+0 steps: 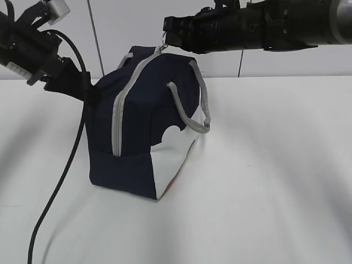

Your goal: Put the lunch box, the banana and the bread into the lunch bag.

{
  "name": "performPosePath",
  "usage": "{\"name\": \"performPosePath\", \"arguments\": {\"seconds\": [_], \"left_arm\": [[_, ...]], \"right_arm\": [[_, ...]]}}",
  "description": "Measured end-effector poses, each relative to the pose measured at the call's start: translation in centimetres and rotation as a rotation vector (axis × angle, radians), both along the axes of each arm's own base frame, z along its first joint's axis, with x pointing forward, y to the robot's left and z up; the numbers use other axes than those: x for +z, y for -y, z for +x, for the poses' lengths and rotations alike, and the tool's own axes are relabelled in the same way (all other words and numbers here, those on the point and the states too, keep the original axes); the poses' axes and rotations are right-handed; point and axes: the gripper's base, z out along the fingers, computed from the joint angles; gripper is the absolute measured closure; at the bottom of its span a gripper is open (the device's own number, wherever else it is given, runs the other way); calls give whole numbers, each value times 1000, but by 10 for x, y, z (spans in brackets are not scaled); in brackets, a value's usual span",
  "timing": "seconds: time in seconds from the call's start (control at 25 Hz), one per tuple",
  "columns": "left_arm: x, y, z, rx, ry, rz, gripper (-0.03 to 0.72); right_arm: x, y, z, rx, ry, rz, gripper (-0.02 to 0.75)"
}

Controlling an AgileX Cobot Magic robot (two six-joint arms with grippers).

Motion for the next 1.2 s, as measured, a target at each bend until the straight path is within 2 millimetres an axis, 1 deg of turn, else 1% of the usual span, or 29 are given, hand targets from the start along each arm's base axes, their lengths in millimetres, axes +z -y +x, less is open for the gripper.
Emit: {"name": "performPosePath", "arguments": {"seconds": [0.36, 0.52, 0.6, 0.84, 0.92, 1.04, 1.2], "left_arm": [[-1, -1, 0, -1, -1, 14, 683], [-1, -2, 0, -3, 0, 23, 683], [-2, -2, 0, -2, 0, 26, 683], [-2, -2, 0, 3, -4, 32, 683], [-2, -2, 0, 7, -2, 33, 683], [-8, -2, -1, 16, -18, 29, 683], [-16, -2, -5, 27, -43, 24, 683]], "right_arm": [[-6, -5, 27, -21, 5, 43, 754], [-15, -7, 36, -28, -10, 56, 754], [-18, -6, 41, -35, -16, 71, 754], [-29, 7, 59, -52, -41, 118, 754], [-30, 9, 64, -45, -38, 130, 754], [-34, 9, 71, -38, -47, 159, 754], [-47, 5, 79, -31, -74, 185, 754]]}}
